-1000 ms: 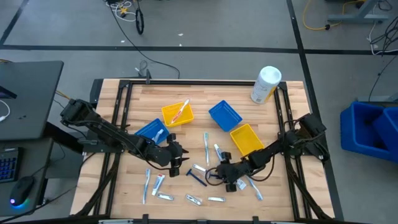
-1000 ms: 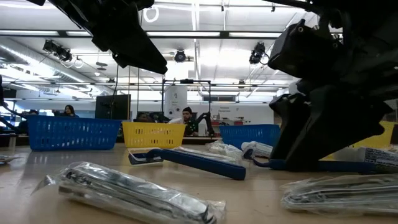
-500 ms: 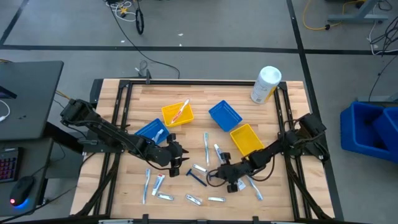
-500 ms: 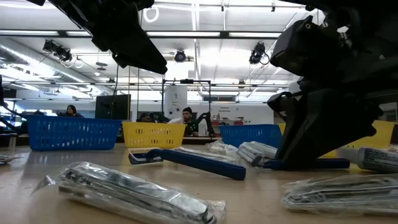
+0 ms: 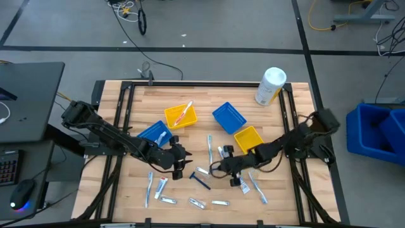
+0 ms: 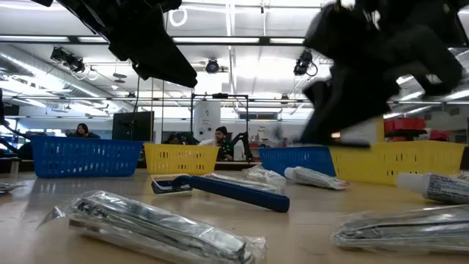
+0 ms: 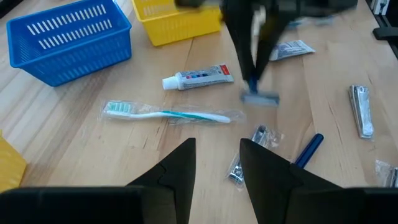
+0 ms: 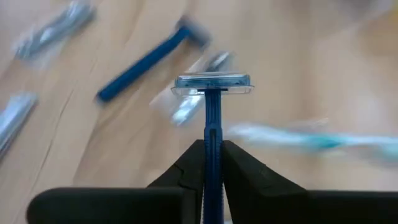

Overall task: Pick & Place Travel size toiletries
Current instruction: Put the razor into the right blue bin, then put the nail cutter into the right yellow bin

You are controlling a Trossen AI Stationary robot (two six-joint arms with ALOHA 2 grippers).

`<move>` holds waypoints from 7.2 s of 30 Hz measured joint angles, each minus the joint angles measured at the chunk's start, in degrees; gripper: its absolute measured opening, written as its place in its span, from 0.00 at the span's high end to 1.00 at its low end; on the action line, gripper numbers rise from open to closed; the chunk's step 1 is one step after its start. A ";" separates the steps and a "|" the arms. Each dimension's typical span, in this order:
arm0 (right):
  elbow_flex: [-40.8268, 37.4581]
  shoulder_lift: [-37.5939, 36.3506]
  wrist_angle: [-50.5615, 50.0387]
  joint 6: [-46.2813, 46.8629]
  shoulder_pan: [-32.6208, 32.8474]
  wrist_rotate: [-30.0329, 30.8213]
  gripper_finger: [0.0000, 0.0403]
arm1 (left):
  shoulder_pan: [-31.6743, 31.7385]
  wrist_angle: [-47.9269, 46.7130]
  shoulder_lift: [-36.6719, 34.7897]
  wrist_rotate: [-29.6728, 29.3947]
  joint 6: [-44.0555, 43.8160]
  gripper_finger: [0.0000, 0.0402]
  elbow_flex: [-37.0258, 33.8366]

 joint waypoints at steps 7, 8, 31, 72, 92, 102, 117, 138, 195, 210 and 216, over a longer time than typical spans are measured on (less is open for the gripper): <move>0.02 -12.59 -7.29 -0.63 -5.06 13.63 0.87 | 0.00 0.02 0.00 -0.18 0.00 0.67 0.00; 0.02 -13.61 -7.53 -0.45 -6.23 16.07 0.87 | 0.00 0.04 0.00 -0.25 0.00 0.67 0.00; -6.34 -10.57 -2.68 -6.17 -31.34 8.97 0.87 | 0.07 -0.04 0.00 -2.51 -2.59 0.67 0.02; -6.99 -7.89 -0.13 -9.65 -38.36 1.16 0.53 | 0.11 -0.05 0.00 -4.82 -5.55 0.67 0.02; -6.97 -19.46 -2.80 -0.82 -14.80 -10.69 0.41 | 0.11 -0.09 0.00 -5.06 -5.61 0.67 0.02; -6.97 -18.70 -6.00 15.00 1.44 -10.67 0.41 | 0.11 -0.04 0.00 -5.07 -6.43 0.67 0.02; -6.97 -12.02 -11.91 34.57 15.26 -4.01 0.33 | 0.07 0.28 0.00 -6.61 -2.90 0.67 0.06; -6.97 -8.67 -11.90 31.47 16.68 0.06 0.32 | 0.04 -5.23 -6.86 -2.01 0.13 0.67 1.64; 5.58 15.83 21.55 5.84 0.98 7.62 0.40 | -4.11 -6.82 -6.86 -14.92 -17.09 0.67 1.16; 10.03 20.64 14.96 9.57 0.13 8.51 0.45 | -4.11 -6.48 -6.86 -14.92 -15.87 0.67 1.16; 10.17 21.05 11.29 6.39 0.13 5.07 0.47 | -4.11 -6.49 -6.86 -14.90 -15.83 0.67 1.16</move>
